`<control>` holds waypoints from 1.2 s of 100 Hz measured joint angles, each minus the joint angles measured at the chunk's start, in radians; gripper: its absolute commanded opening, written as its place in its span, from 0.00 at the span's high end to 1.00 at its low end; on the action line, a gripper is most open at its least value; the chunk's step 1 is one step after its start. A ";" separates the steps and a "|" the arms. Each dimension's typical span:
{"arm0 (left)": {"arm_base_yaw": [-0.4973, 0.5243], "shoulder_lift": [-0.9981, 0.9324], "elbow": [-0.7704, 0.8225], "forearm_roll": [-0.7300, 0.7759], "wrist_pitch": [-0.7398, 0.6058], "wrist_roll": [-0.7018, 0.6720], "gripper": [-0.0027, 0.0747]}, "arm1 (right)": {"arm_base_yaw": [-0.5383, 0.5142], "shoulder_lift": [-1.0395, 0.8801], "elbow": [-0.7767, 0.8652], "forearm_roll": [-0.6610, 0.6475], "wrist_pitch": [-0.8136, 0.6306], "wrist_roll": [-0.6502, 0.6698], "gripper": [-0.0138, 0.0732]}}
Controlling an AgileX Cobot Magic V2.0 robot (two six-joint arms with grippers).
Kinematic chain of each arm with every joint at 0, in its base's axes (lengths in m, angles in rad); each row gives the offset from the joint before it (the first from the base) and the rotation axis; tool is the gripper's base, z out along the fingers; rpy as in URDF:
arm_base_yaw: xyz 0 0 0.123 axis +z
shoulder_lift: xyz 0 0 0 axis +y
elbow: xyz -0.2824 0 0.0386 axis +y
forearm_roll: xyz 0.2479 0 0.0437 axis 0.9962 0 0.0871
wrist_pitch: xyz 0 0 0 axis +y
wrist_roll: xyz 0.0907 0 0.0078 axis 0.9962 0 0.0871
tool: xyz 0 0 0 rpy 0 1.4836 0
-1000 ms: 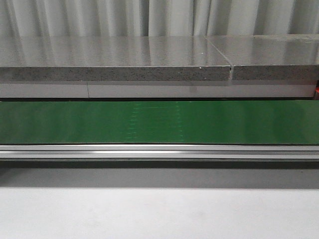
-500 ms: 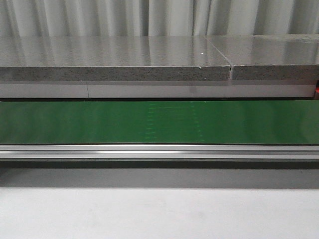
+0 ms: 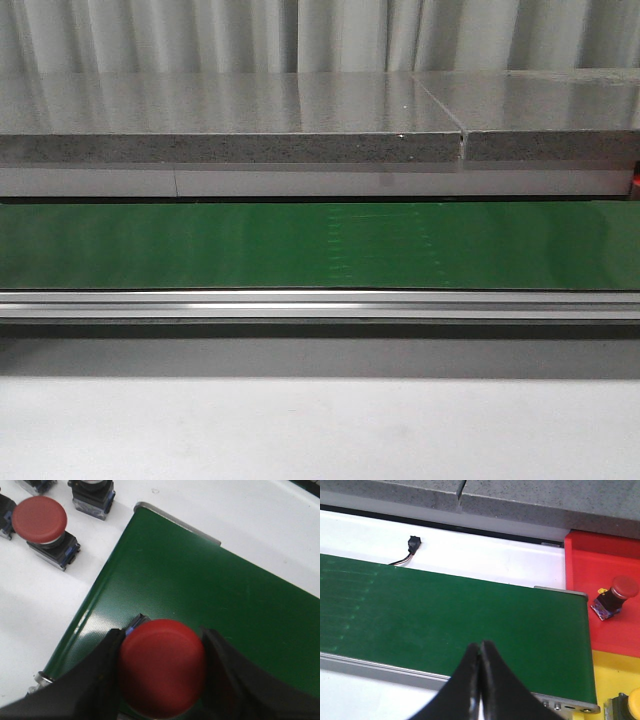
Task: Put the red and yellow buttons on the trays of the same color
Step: 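Grasp the red push button with the left gripper and lift it over the belt, then lower the red button onto the green belt and open the left gripper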
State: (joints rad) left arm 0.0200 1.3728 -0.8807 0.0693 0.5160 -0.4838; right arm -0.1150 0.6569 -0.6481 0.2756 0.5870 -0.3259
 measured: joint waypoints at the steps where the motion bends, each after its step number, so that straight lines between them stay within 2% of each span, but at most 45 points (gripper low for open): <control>1: 0.000 0.004 0.000 0.000 -0.002 0.000 0.98 | 0.000 0.000 0.000 0.000 0.000 0.000 0.92; 16: 0.000 0.031 0.000 -0.004 -0.010 0.001 0.97 | 0.000 0.000 0.000 0.000 0.000 0.000 0.92; 25: 0.000 0.033 0.000 -0.008 -0.014 0.003 0.90 | 0.000 0.000 0.000 0.000 0.000 0.000 0.92; 32: 0.000 0.033 0.000 -0.010 -0.014 0.011 0.80 | 0.000 0.000 0.000 0.000 0.000 0.000 0.92; 39: 0.000 0.033 0.000 -0.012 -0.014 0.019 0.66 | 0.000 0.000 0.000 0.000 0.000 0.000 0.92; 51: 0.000 0.033 0.000 -0.014 -0.014 0.037 0.37 | 0.000 0.000 0.000 0.000 0.000 0.000 0.92; 61: 0.000 0.033 0.000 -0.014 -0.014 0.048 0.23 | 0.000 0.000 0.000 0.000 0.000 0.000 0.92; 83: 0.000 0.035 -0.024 -0.014 -0.011 0.052 0.21 | 0.000 0.000 0.000 0.000 0.000 0.000 0.92; 120: 0.005 0.035 -0.172 -0.014 0.071 0.074 0.21 | 0.000 0.000 0.000 0.000 0.000 0.000 0.92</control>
State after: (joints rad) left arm 0.0251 1.4080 -1.0522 0.0551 0.5873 -0.4097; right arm -0.1150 0.6569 -0.6481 0.2756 0.5870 -0.3259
